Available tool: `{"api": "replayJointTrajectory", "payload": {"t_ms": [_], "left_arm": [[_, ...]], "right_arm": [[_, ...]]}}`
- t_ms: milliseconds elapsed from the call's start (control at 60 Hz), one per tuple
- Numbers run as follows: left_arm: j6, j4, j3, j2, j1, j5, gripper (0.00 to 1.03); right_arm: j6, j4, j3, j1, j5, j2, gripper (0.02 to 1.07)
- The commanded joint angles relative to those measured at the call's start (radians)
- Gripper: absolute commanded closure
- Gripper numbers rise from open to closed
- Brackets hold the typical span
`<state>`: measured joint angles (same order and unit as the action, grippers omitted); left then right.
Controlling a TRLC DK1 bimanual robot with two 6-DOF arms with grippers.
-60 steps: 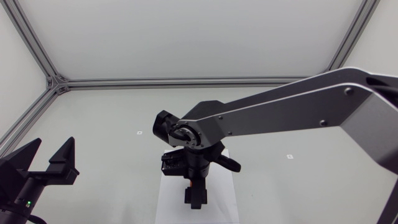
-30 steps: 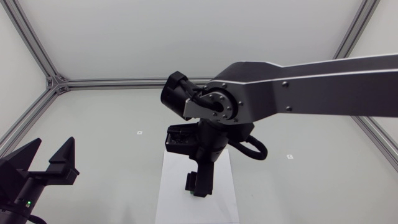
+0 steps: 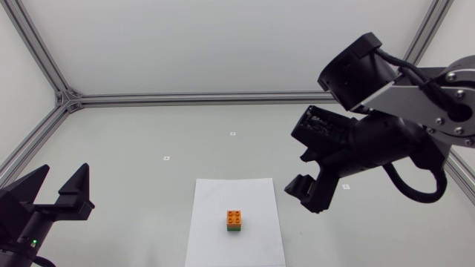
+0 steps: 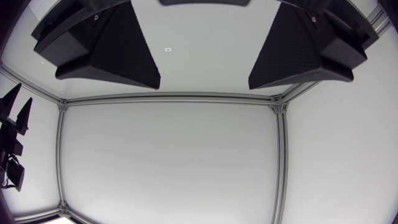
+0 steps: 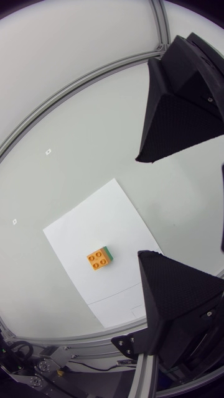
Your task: Pick up the orange 2x2 brick with the right arm and stack it on top of the green 2x2 brick in the center
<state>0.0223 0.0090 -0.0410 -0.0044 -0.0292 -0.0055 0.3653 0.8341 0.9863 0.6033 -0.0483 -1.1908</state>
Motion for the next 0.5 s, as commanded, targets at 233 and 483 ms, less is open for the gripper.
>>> {"api": "replayJointTrajectory", "payload": {"t_ms": [233, 483], "left_arm": [[-0.013, -0.015, 0.041, -0.008, -0.005, 0.004, 0.04], [-0.013, -0.015, 0.041, -0.008, -0.005, 0.004, 0.04]], "right_arm": [[-0.017, -0.087, -0.202, -0.278, -0.002, 0.278, 0.07], [-0.006, -0.176, -0.359, -0.419, -0.001, 0.52, 0.07]]}}
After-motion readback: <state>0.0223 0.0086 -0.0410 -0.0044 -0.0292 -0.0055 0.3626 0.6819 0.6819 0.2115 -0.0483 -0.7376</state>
